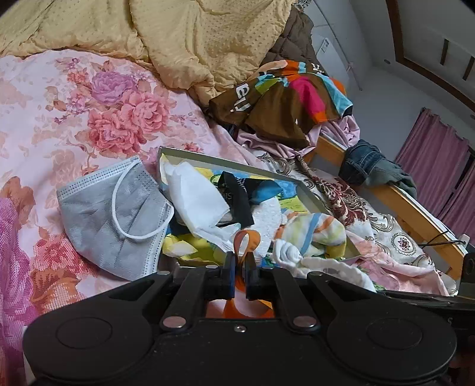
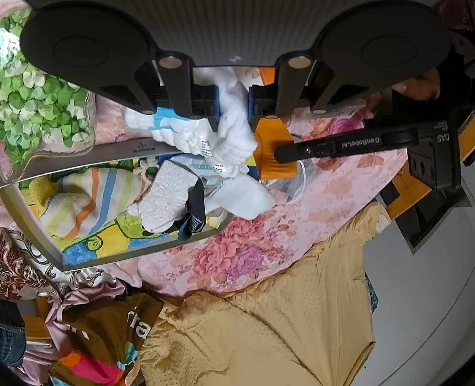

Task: Organize soft objects
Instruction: 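Carry the orange clip with the left tool while the right tool carries the white towel to the tray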

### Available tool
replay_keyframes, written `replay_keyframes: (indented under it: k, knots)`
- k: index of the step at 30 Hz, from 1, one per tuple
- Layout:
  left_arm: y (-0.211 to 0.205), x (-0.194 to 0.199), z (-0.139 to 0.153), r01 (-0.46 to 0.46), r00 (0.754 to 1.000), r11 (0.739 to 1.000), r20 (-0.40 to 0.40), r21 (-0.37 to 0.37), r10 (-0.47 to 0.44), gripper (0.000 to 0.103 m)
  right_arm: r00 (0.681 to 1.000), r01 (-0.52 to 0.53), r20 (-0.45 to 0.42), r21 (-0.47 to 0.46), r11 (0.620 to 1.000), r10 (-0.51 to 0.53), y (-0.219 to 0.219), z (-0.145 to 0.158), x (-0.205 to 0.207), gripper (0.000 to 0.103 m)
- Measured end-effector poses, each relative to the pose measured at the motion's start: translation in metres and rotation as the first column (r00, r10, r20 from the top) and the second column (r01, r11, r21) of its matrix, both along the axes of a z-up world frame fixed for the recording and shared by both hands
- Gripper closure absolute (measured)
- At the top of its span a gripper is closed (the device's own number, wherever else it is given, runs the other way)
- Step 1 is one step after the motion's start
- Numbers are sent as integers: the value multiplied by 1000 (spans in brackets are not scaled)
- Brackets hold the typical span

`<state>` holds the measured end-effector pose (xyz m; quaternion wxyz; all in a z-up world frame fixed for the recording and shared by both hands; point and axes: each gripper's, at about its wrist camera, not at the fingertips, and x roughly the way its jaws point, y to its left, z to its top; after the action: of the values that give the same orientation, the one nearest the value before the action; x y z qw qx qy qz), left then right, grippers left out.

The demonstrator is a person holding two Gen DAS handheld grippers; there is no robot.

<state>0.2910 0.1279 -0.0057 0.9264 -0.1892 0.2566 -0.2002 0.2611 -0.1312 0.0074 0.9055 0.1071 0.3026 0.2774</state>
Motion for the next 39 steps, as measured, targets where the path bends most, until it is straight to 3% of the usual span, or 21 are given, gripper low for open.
replay_keyframes:
  k: [10, 16, 21, 28, 32, 35, 39]
  knots:
    - [2, -5, 10, 2, 1000, 1000, 16, -26, -2, 98, 999, 15, 32, 36, 999, -16, -2, 13, 0, 84]
    - [-5, -2, 25, 34, 997, 999, 67, -30, -32, 98, 997, 35, 70, 46, 998, -38, -4, 28, 9, 84]
    - [-5, 12, 34, 18, 994, 999, 106, -43, -13, 98, 994, 71, 74, 106, 992, -79, -12, 42, 27, 84]
    - [0, 53, 50, -11, 986, 998, 164, -56, 20, 98, 982, 76, 166, 104, 992, -93, -9, 71, 74, 84]
    - [1, 87, 56, -34, 981, 999, 191, -5, 34, 98, 971, 69, 221, 100, 993, -90, 4, 84, 111, 84]
    - [2, 114, 56, -66, 979, 997, 197, 46, 56, 98, 971, 107, 203, 102, 989, -126, 18, 80, 146, 84]
    - [9, 143, 51, -77, 986, 997, 151, 20, 73, 98, 972, 158, 163, 65, 985, -167, 41, 68, 186, 84]
